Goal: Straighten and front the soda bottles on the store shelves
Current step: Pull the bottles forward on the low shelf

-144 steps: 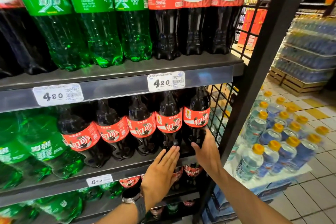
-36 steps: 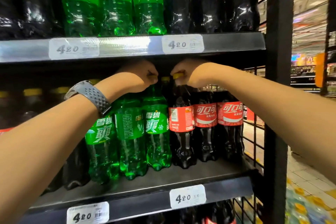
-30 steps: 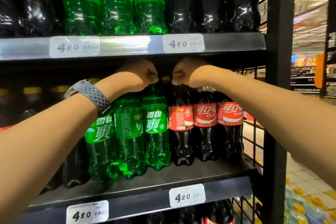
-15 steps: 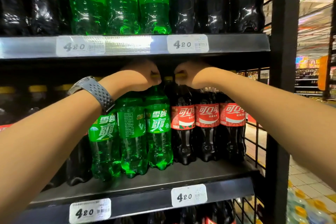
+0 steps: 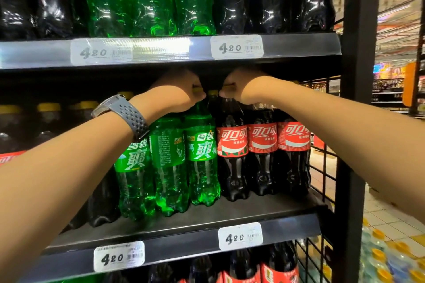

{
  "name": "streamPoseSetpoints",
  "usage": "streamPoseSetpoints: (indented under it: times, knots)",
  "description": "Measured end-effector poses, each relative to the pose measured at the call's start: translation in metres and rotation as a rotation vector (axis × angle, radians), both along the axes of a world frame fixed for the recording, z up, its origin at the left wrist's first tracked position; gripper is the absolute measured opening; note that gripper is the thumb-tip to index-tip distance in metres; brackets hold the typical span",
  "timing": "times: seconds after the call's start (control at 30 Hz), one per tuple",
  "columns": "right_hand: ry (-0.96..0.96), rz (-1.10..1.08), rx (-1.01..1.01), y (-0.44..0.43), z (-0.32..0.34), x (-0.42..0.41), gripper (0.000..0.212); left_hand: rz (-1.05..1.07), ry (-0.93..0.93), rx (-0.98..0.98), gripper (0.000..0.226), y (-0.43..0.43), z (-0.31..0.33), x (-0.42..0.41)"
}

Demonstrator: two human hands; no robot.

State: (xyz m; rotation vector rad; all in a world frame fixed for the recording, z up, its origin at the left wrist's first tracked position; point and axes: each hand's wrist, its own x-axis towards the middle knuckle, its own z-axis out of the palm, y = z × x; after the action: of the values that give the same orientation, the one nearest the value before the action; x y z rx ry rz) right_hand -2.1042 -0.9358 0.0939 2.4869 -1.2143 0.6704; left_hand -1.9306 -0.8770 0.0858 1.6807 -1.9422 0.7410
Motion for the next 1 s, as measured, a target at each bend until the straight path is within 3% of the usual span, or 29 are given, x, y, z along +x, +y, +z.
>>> streamPoseSetpoints:
  times: [0.17,0.33,0.7,1.0]
  knots:
    - [-0.053,0.004,-0.03,0.002,0.009,-0.011,0.025,-0.101,0.014,-0.049,0.051,-0.004,-0.005,-0.024]
    - [-0.125,-0.131,-0.046,-0.008,-0.007,-0.023,0.047,-0.08,0.011,0.068,0.041,-0.017,-0.005,-0.054]
    - [-0.1,-0.236,-0.045,-0.015,-0.025,-0.037,0.029,0.129,0.119,-0.021,0.038,-0.028,-0.011,-0.073]
    - [-0.115,-0.226,-0.011,-0.01,-0.024,-0.041,0.028,0.109,0.157,-0.012,0.036,-0.024,-0.013,-0.074]
